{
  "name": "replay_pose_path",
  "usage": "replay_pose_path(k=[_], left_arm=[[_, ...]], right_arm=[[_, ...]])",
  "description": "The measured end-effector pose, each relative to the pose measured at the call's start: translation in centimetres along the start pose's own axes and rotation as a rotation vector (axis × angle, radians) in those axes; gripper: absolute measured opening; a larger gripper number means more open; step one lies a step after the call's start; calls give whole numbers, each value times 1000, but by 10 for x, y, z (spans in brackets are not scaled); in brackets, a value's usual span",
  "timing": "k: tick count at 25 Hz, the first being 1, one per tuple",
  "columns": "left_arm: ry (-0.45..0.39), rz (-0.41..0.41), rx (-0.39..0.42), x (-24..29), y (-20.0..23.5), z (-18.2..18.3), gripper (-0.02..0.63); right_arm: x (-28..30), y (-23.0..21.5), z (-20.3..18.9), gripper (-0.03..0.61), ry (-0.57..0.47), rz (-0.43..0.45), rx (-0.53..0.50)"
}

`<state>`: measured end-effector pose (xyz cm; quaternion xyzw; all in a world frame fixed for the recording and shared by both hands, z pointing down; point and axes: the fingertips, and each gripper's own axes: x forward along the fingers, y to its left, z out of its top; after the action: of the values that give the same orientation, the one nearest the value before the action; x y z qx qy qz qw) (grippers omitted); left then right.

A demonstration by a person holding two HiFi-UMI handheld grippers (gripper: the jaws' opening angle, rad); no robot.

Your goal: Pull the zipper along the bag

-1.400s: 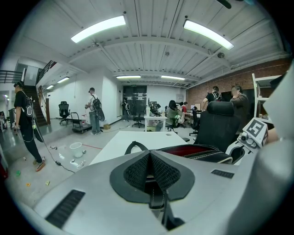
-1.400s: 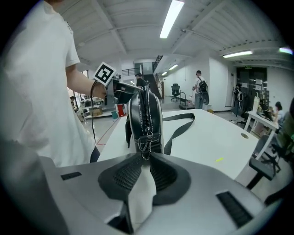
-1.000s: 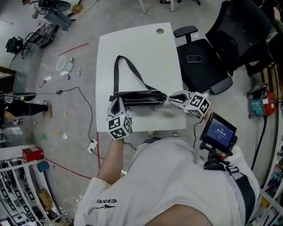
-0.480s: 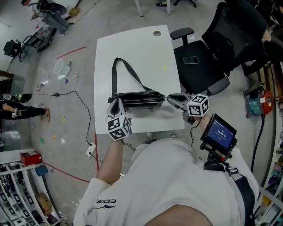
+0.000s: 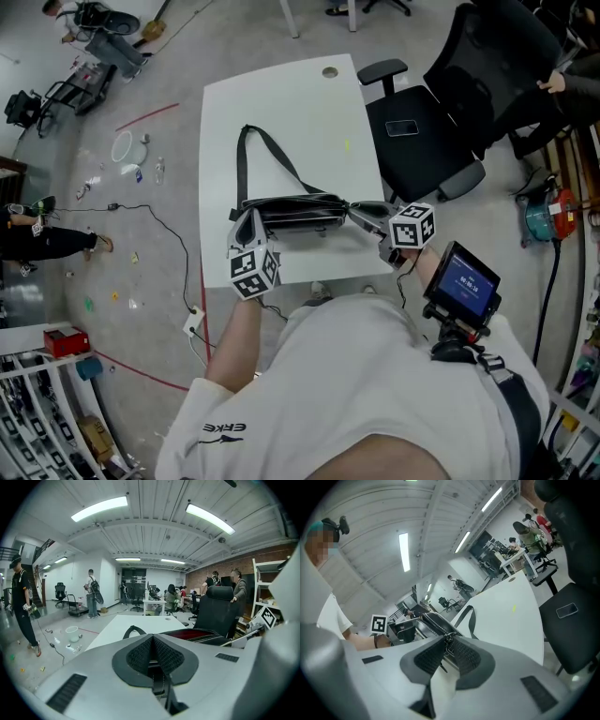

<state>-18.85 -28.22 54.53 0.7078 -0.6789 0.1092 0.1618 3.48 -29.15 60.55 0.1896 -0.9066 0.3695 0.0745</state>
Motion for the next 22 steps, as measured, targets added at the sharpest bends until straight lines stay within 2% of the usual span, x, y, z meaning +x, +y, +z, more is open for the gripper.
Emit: replay_pose_path(k=[7,14,22], left_arm=[[-5,-13,0,0,-4,0,3],[-22,-33,-3,-24,20,3,3],[-18,-66,54,-20,15,1,3]], right_arm=[[1,-3,1,51,-57,-24,98],[11,29,-1,38,-97,-53,182],[13,31,9,21,-88,-139,175]])
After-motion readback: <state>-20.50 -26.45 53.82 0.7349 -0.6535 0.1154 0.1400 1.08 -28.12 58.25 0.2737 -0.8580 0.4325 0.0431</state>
